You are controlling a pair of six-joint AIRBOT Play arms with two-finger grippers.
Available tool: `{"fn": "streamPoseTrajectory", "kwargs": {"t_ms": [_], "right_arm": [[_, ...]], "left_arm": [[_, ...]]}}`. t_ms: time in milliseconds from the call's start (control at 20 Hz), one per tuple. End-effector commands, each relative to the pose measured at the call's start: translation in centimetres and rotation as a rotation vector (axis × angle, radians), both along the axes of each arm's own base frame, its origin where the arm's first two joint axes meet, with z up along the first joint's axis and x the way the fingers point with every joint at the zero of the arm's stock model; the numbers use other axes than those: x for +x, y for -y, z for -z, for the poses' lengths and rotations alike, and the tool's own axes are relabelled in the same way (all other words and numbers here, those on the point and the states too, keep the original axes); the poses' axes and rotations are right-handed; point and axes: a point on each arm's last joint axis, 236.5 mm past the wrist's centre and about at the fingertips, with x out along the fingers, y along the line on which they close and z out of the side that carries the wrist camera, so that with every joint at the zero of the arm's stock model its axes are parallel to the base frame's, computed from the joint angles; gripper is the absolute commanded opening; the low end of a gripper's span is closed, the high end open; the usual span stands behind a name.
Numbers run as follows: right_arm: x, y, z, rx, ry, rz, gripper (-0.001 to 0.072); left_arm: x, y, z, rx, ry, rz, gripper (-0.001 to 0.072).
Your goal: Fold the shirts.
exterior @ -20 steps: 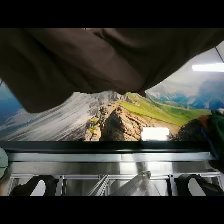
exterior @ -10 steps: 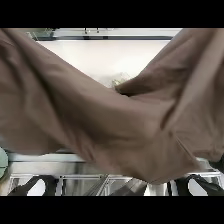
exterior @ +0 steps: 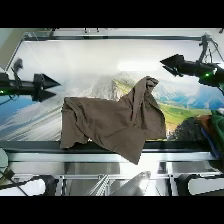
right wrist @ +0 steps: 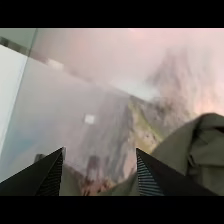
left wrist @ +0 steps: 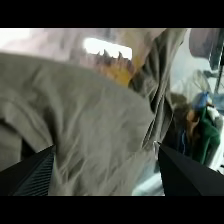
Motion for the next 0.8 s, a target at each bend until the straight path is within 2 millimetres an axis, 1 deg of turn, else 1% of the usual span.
{"fn": "streamPoseTrajectory", "kwargs": {"t_ms": [0, 50, 100, 150, 250, 300, 350, 400, 500, 600, 650, 750], "right_arm": [[-2.6, 4.0, 0.5, 0.082, -0.109, -0.012, 0.0498], [-3.9, 5.5, 0.8, 0.059, -0.155, -0.008, 0.0498], [-5.2, 7.0, 1.8, 0.017, -0.212, 0.000, 0.0466], [-6.9, 8.5, 3.0, -0.020, -0.273, 0.014, 0.0425], [-10.6, 10.1, 5.4, -0.052, -0.367, 0.051, 0.0425], [-12.5, 10.5, 6.6, -0.056, -0.408, 0.081, 0.0425], [-14.1, 10.6, 7.6, -0.055, -0.436, 0.115, 0.0425], [-15.5, 10.5, 8.6, -0.062, -0.458, 0.154, 0.0425], [-17.8, 9.6, 9.9, -0.078, -0.469, 0.189, 0.0426], [-19.6, 8.3, 10.4, -0.068, -0.486, 0.187, 0.0435], [-20.2, 7.9, 10.3, -0.069, -0.486, 0.184, 0.0435], [-20.6, 7.5, 9.4, -0.079, -0.461, 0.171, 0.0435]], "left_arm": [[-2.5, -0.9, 2.2, -0.056, -0.104, 0.042, 0.0717], [-3.1, -1.3, 1.8, -0.038, -0.101, 0.044, 0.0717], [-4.2, -1.9, 1.8, 0.003, -0.101, 0.040, 0.0716], [-5.6, -2.6, 2.3, 0.057, -0.115, 0.038, 0.0716], [-9.9, -5.2, 4.6, 0.205, -0.231, 0.002, 0.0716], [-11.9, -6.3, 5.6, 0.258, -0.282, -0.024, 0.0716], [-13.7, -6.8, 6.3, 0.279, -0.320, -0.044, 0.0715], [-14.6, -6.7, 6.9, 0.275, -0.332, -0.062, 0.0715], [-15.5, -6.4, 8.5, 0.285, -0.342, -0.094, 0.0631], [-16.5, -5.4, 10.2, 0.282, -0.370, -0.089, 0.0629], [-16.8, -4.8, 11.0, 0.282, -0.383, -0.076, 0.0629], [-17.2, -3.5, 12.4, 0.279, -0.416, -0.026, 0.0628]]}}
